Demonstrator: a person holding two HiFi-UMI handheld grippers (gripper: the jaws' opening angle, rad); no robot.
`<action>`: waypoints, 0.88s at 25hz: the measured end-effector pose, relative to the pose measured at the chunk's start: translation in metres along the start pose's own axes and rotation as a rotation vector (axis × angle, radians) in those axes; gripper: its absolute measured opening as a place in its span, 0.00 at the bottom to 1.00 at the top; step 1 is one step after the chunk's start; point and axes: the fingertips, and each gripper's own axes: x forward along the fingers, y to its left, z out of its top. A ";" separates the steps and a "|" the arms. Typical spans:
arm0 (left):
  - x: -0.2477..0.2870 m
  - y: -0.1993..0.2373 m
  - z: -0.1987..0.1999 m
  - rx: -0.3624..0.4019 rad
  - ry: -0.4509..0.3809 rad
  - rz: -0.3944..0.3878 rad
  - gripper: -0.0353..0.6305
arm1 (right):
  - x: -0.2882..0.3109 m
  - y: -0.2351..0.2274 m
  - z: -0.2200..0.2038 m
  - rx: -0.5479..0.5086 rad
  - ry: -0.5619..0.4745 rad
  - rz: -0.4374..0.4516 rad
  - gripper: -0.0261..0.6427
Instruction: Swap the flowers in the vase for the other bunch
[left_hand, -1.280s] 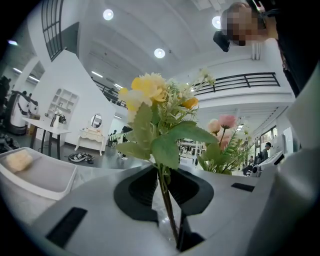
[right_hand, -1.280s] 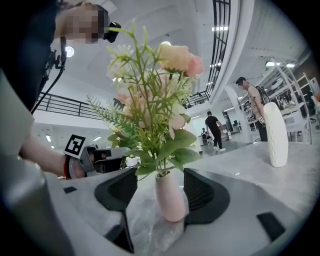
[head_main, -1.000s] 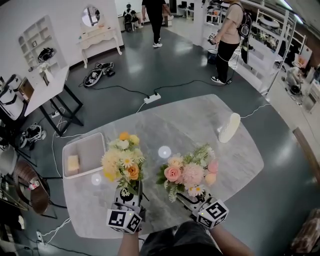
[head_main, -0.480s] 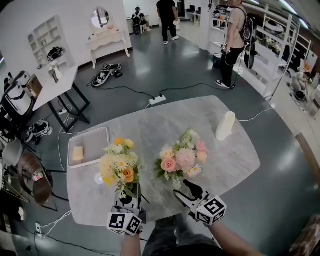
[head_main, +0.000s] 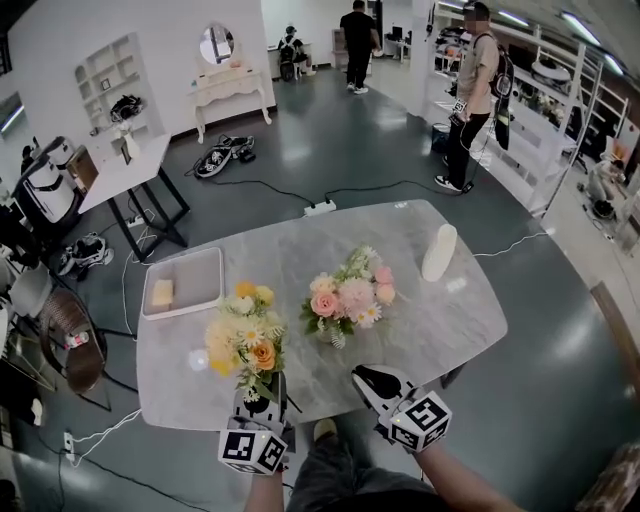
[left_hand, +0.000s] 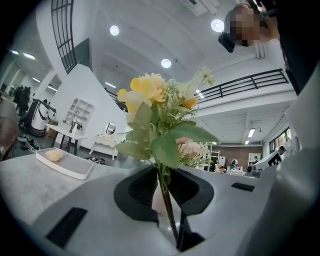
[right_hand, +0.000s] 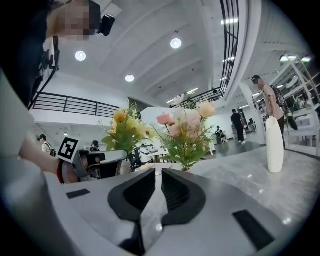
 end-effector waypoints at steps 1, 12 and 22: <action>-0.003 -0.004 0.001 0.001 -0.004 0.004 0.14 | -0.003 0.002 0.003 -0.005 -0.004 0.004 0.11; -0.038 -0.041 -0.003 -0.005 -0.034 0.025 0.14 | -0.036 0.030 0.025 -0.037 -0.042 0.043 0.09; -0.069 -0.068 -0.001 -0.004 -0.054 0.046 0.14 | -0.071 0.046 0.027 -0.035 -0.053 0.070 0.09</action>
